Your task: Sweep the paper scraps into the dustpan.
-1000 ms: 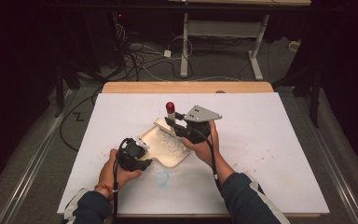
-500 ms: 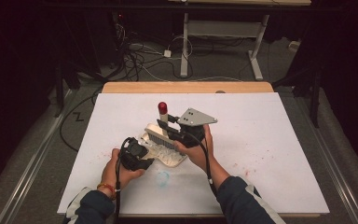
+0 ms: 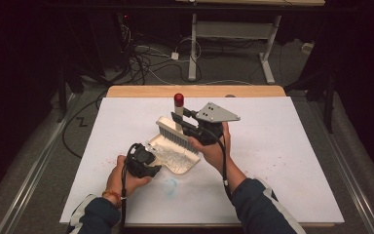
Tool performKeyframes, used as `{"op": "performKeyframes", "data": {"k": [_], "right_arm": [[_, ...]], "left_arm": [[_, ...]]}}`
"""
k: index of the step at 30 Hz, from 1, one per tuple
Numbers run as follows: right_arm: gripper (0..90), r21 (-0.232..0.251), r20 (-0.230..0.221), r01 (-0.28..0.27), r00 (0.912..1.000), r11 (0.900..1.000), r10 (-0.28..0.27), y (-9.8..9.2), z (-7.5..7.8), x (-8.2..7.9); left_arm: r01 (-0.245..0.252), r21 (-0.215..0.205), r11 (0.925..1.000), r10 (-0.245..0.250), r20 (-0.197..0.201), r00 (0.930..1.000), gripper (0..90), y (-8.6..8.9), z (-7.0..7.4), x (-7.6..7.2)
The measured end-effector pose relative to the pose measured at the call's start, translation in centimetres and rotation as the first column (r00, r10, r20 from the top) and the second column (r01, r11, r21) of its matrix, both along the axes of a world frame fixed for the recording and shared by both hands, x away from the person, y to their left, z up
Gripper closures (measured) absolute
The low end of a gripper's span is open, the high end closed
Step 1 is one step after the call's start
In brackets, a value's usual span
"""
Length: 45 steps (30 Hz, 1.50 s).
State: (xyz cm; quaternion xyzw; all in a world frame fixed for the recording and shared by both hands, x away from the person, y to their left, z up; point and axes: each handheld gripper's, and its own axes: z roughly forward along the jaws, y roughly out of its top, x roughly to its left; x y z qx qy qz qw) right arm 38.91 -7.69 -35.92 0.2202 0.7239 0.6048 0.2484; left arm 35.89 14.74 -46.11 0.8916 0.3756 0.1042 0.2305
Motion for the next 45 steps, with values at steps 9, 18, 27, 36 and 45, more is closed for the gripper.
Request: {"op": "performKeyframes", "data": {"k": [9, 18, 27, 36, 45], "right_arm": [[70.2, -0.046, 0.028, 0.106, 0.9941, 0.993, -0.105, -2.2, 0.3, 0.6], [70.2, -0.118, 0.008, 0.186, 0.9825, 0.975, -0.186, -3.6, -1.9, 2.9], [70.2, -0.142, -0.007, 0.179, 0.9832, 0.974, -0.182, -3.2, -3.2, 3.4], [69.6, -0.202, -0.036, 0.041, 0.9982, 0.979, -0.049, -0.9, -3.2, 0.2], [70.2, -0.148, -0.071, -0.059, 0.9963, 0.987, 0.049, -0.2, -1.9, -1.5]], "left_arm": [[0.002, -0.001, 1.0, -0.002, -0.001, 1.0, 63.4, 0.0, 0.0, 0.1], [0.002, -0.004, 1.0, -0.002, -0.004, 1.0, 63.5, 0.7, 0.1, 0.1], [0.01, 0.012, 0.9999, -0.01, -0.002, 0.9999, 63.5, 0.8, 0.0, 0.1], [0.01, 0.017, 0.9998, -0.01, -0.004, 0.9999, 63.5, 0.7, -0.1, 0.1], [0.012, 0.019, 0.9997, -0.012, 0.001, 0.9999, 63.4, 0.8, -0.1, 0.0]]}}
